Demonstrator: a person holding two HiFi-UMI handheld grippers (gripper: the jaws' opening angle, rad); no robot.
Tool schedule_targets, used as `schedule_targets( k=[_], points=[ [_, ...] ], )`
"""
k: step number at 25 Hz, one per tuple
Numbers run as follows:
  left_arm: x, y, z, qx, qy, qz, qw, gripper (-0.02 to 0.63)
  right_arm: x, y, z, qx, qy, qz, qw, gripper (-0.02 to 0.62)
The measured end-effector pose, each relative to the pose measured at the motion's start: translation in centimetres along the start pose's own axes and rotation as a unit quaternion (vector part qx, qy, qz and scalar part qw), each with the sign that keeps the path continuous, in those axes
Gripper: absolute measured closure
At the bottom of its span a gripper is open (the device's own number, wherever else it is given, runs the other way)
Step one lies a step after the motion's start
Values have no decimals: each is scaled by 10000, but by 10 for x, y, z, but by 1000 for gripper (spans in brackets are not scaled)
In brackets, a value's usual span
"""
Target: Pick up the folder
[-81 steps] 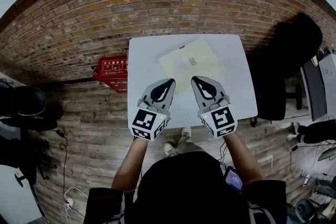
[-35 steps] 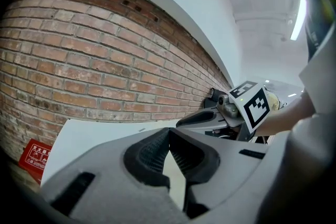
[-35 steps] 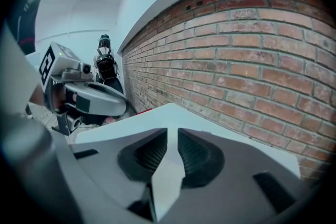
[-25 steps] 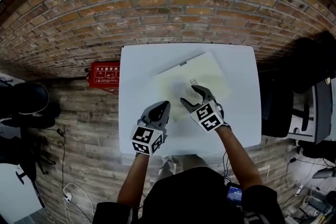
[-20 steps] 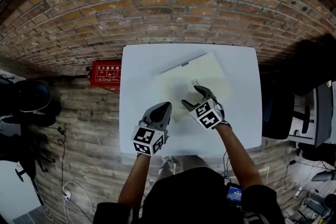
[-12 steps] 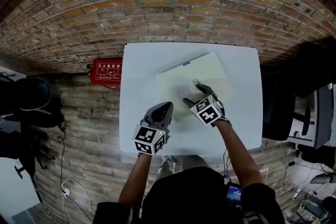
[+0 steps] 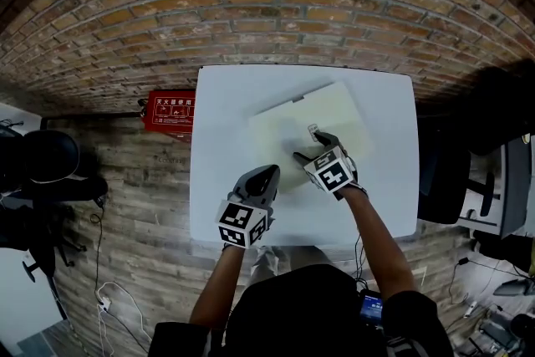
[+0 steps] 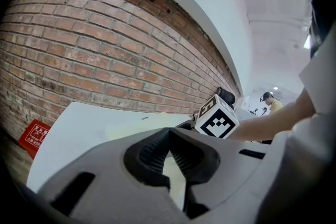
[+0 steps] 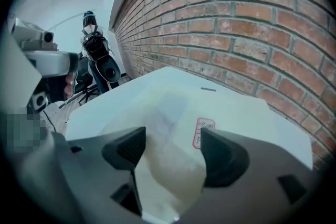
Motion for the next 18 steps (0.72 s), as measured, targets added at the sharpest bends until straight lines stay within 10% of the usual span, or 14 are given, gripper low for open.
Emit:
schedule_targets(
  k=[18],
  points=[
    [9,0,3,7,8,1,10000,595,1,5,1,-29,22,132,9999,299]
  ],
)
Point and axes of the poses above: the fingertips, and each gripper's own axes: x backward along the fingers, y to its left, z out of its underside, the point moved 4 cm from there along x, backward along the fingers, and after that the axes turned 7 degrees about x, right-handed, at the moved point
